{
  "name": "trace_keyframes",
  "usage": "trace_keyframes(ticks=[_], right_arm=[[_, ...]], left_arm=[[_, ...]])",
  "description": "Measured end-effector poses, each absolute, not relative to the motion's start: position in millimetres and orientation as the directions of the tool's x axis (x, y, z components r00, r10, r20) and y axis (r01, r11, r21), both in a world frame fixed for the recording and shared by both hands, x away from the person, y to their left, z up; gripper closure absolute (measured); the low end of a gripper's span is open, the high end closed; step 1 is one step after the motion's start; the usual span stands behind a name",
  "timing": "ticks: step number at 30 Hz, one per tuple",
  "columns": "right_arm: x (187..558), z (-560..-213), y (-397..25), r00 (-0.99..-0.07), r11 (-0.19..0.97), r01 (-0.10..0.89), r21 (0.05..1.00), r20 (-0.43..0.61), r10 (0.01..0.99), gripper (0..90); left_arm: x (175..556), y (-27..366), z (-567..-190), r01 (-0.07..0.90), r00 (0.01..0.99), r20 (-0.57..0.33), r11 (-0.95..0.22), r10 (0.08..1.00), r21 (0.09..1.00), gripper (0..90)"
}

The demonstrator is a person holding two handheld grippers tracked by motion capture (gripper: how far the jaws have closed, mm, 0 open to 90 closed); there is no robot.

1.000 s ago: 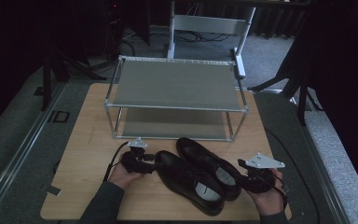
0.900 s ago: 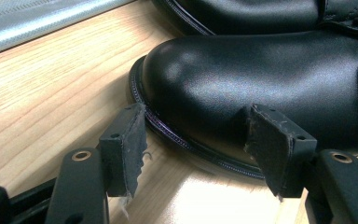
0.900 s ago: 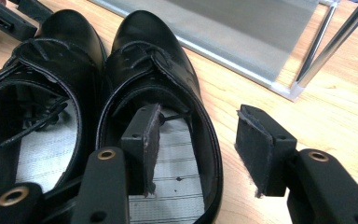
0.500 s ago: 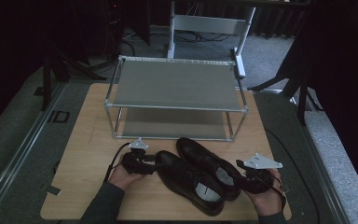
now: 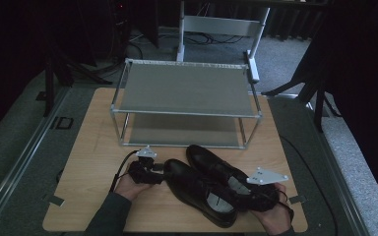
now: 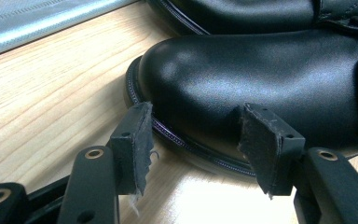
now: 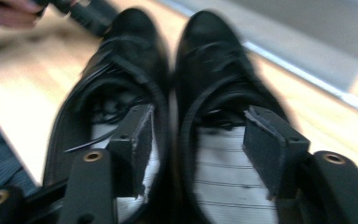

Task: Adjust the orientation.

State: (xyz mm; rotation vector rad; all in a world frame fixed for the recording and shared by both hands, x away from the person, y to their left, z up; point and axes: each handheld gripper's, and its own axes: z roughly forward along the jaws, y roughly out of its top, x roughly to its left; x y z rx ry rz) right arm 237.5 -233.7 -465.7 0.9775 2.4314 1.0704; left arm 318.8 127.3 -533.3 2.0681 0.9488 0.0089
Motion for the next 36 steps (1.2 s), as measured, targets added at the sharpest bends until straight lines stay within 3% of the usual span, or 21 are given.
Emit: trace_keyframes(ticks=[7, 11, 14, 17, 25, 36], right_arm=[[240.5, -479.1, -226.8, -0.725, 0.586, 0.492, 0.644, -0.069, 0.685, 40.5], [240.3, -477.6, -229.8, -0.732, 0.584, 0.509, 0.632, -0.039, 0.68, 42.6], [239.9, -476.0, -226.6, -0.735, 0.609, 0.509, 0.609, -0.06, 0.675, 42.1], [239.6, -476.7, -223.6, -0.746, 0.625, 0.504, 0.596, -0.065, 0.663, 39.1], [241.0, -479.2, -225.5, -0.746, 0.636, 0.521, 0.569, -0.058, 0.663, 39.4], [240.3, -477.3, -235.2, -0.744, 0.648, 0.533, 0.543, -0.064, 0.665, 41.0]], left_arm=[[313.5, 127.3, -531.0, 0.61, 0.735, -0.333, -0.361, 0.59, 0.706, 49.7], [315.2, 132.0, -532.3, 0.626, 0.719, -0.362, -0.329, 0.593, 0.707, 54.0], [319.2, 141.5, -530.6, 0.643, 0.667, -0.362, -0.257, 0.651, 0.721, 49.8], [325.5, 144.8, -529.8, 0.643, 0.618, -0.308, -0.239, 0.723, 0.728, 44.6], [336.1, 133.3, -531.4, 0.65, 0.686, -0.39, -0.275, 0.615, 0.708, 46.0], [322.9, 124.3, -529.5, 0.629, 0.71, -0.355, -0.321, 0.608, 0.708, 43.3]])
